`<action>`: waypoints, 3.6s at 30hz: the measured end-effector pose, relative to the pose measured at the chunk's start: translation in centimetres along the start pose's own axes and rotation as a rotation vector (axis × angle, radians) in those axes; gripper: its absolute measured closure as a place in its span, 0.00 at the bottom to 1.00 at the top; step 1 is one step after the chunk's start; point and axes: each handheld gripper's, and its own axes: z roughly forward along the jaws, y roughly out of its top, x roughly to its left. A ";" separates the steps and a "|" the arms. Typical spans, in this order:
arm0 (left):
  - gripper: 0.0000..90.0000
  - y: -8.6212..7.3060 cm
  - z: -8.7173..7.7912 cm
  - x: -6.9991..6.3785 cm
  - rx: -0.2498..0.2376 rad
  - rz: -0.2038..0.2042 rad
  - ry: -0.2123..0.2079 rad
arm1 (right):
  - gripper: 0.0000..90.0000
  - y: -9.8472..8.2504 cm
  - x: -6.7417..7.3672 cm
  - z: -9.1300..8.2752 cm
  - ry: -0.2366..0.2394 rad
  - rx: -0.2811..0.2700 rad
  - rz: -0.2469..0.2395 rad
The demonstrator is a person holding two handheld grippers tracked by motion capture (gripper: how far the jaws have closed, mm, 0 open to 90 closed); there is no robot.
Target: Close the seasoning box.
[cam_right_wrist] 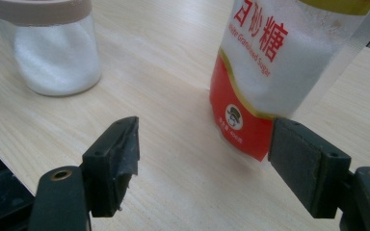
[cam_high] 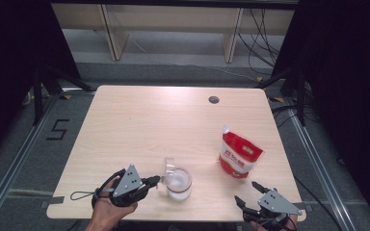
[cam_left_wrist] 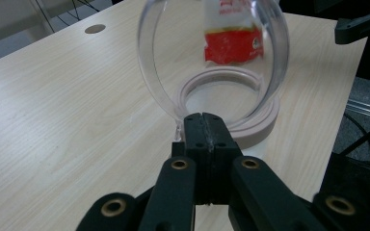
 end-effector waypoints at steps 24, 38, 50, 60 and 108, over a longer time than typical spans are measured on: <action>0.53 -0.4 -0.3 0.3 -0.040 -0.127 -0.111 | 0.31 0.0 0.0 0.0 0.000 0.001 0.007; 0.28 -1.4 -0.6 0.9 -0.009 -0.166 -0.086 | 0.31 0.0 0.2 -0.1 0.011 0.018 0.033; 0.20 -2.6 -0.9 1.3 0.008 -0.149 -0.067 | 0.31 0.0 0.0 0.0 -0.001 0.000 0.008; 0.18 -3.6 -0.9 1.1 0.038 -0.158 -0.063 | 0.26 -0.1 0.1 0.0 0.024 0.006 0.040; 0.18 -7.1 -1.0 0.0 0.135 -0.111 -0.042 | 0.17 -1.1 -0.1 0.9 0.056 0.041 0.052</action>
